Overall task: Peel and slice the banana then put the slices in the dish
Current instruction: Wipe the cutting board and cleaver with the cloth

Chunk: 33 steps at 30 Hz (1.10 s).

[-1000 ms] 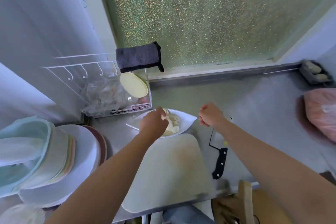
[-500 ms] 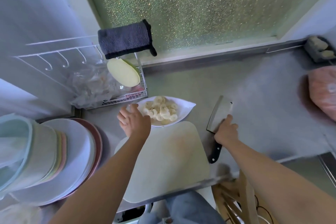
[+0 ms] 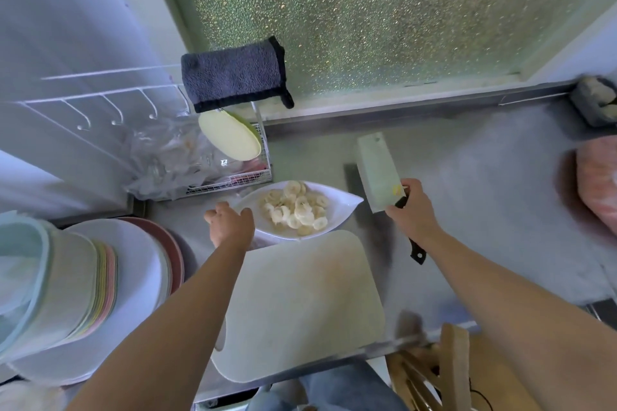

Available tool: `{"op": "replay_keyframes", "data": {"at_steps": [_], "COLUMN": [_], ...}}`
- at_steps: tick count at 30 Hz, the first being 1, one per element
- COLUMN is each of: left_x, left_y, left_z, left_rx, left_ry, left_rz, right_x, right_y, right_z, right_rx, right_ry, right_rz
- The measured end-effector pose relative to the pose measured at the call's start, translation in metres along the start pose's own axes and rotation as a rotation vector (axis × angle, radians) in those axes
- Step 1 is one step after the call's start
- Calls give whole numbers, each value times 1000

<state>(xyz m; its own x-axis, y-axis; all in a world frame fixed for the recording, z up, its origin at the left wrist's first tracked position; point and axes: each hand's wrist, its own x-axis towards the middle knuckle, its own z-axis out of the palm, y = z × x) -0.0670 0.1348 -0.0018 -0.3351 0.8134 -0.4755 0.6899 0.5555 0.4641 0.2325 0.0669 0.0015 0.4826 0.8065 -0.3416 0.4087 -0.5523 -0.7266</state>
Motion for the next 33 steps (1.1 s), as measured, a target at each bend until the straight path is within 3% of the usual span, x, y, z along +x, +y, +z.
{"op": "replay_keyframes", "data": {"at_steps": [5,10,20,28,33], "left_x": [5,7,28,38,41], "left_y": [-2,2,12,26,28], "left_z": [-1,7,17,19,24], "left_rx": [83,183,259,229,214], "left_ry": [-28,-84,-80,-102,-98], "left_rz": [17,53,82,97,100], "right_x": [24,53,110,142,146], "right_y": [-20,-40,-66,-65,-64], "right_z": [7,17,26,48,52], "right_rx": [30,-145,-425,-516,-610], "right_ry": [-131,-288,-374,-458,-384], "right_rz": [-54,-164,-463,-483,-498]}}
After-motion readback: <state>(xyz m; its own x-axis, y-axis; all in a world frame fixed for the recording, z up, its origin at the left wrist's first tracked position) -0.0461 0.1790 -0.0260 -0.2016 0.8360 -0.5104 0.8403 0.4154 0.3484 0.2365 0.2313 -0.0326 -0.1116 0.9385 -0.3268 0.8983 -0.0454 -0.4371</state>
